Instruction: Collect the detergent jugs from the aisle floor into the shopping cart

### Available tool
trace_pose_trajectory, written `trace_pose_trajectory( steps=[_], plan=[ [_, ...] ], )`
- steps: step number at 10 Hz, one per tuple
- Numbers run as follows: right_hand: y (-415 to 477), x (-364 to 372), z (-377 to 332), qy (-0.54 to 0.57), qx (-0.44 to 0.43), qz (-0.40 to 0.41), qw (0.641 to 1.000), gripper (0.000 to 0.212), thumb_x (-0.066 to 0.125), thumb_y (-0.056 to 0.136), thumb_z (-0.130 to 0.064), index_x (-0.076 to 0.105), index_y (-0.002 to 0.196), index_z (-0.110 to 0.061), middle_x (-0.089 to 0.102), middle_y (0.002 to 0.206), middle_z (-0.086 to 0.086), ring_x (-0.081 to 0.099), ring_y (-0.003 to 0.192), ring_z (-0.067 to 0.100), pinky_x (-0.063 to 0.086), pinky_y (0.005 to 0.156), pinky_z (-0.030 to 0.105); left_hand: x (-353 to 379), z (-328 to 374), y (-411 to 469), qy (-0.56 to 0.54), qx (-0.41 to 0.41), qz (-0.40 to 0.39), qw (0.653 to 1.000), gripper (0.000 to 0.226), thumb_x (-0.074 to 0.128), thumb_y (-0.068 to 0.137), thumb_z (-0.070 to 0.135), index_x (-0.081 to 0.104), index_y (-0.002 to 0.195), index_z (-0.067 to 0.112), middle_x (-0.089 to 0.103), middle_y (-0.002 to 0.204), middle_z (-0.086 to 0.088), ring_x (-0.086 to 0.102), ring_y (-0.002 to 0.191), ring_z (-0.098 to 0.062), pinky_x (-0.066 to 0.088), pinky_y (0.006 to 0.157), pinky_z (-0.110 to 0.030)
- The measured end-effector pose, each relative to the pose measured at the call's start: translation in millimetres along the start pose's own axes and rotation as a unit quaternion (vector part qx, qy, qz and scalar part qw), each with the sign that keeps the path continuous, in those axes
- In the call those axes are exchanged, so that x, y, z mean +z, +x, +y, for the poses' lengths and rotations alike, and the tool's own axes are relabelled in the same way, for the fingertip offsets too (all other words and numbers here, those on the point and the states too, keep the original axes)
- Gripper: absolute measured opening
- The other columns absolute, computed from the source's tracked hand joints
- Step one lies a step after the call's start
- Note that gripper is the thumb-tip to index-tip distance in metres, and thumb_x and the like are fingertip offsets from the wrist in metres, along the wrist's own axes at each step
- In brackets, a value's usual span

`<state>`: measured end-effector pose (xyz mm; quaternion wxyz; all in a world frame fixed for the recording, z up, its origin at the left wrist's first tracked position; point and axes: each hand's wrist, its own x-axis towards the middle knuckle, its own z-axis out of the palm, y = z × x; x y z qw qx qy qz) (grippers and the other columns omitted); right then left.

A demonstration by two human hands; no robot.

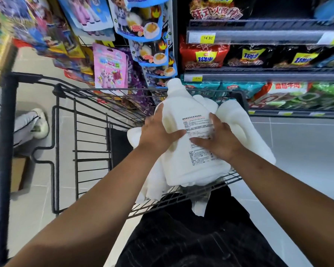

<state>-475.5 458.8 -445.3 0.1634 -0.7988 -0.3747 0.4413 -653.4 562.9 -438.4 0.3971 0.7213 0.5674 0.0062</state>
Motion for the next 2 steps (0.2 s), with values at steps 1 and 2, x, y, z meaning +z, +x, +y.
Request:
trace_pose_trajectory(
  steps=[1,2],
  plan=[
    [-10.8,-7.1,-2.1,0.025,-0.003,0.031,0.999,0.108,0.077,0.068,-0.056,0.013,0.152,-0.032,0.027,0.149,0.008,0.038,0.132,0.022,0.033,0.109,0.035,6.8,1.9,-5.1,0.016,0.015,0.037,0.999,0.101,0.069,0.075,0.058,0.009,0.152,0.034,0.027,0.154,-0.006,0.022,0.141,-0.030,0.022,0.113,-0.043],
    [-16.8,-12.3,1.6,0.037,-0.008,0.054,0.998,0.107,0.079,0.069,-0.052,0.013,0.151,-0.034,0.025,0.150,0.007,0.034,0.135,0.021,0.030,0.107,0.032,9.9,2.2,-6.8,0.002,0.031,0.054,0.998,0.097,0.069,0.078,0.054,0.012,0.152,0.033,0.024,0.154,-0.005,0.021,0.142,-0.028,0.020,0.114,-0.039]
  ],
)
